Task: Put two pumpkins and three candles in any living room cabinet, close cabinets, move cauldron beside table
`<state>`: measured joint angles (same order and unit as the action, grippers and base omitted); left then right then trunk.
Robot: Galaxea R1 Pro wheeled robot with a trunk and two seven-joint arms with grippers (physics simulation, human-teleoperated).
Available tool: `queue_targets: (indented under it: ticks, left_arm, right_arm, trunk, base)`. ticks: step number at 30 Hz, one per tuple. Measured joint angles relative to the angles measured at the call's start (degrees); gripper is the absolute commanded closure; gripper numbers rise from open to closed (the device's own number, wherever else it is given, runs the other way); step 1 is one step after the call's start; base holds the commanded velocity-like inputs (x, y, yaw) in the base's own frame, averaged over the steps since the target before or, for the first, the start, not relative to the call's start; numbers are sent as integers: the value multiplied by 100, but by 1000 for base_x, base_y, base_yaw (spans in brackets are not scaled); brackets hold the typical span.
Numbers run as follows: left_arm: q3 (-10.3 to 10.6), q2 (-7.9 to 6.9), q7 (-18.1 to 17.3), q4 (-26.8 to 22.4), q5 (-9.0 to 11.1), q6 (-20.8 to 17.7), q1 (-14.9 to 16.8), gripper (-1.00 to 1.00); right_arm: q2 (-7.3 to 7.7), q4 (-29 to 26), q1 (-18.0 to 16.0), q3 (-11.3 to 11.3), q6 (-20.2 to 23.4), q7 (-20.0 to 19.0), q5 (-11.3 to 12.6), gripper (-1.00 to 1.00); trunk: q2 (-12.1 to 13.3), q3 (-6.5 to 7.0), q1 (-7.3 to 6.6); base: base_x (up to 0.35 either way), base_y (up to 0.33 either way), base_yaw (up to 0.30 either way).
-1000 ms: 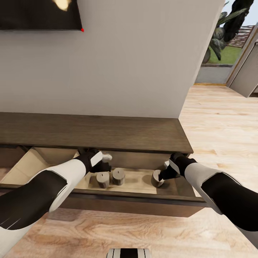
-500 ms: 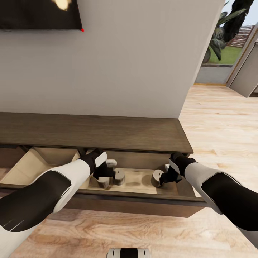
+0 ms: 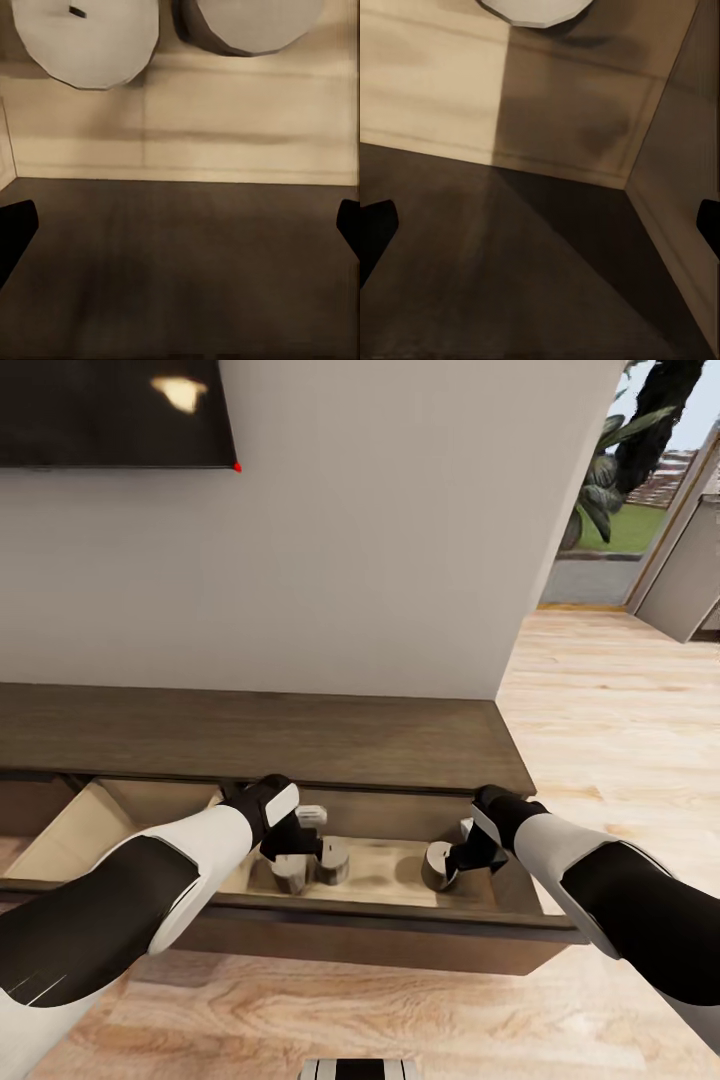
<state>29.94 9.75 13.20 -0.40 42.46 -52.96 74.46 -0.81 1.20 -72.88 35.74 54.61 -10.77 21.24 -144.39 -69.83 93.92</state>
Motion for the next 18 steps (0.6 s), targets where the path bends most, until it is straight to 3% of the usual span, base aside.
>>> queue_targets:
  ticks: [7,18]
  left_arm:
    - [0,-9,0,0,-6,-229,3,-100]
    - [10,-5,-1,-14,-32,-571,2,-100]
  right_arm:
    - [-12,0,0,6,315,-11,0,-100]
    - [-91,-1,0,9,425,-73,10,-100]
  trunk:
    - [9,155,-18]
    - [24,399,-46]
  base:
    - [0,0,0]
    - [0,0,0]
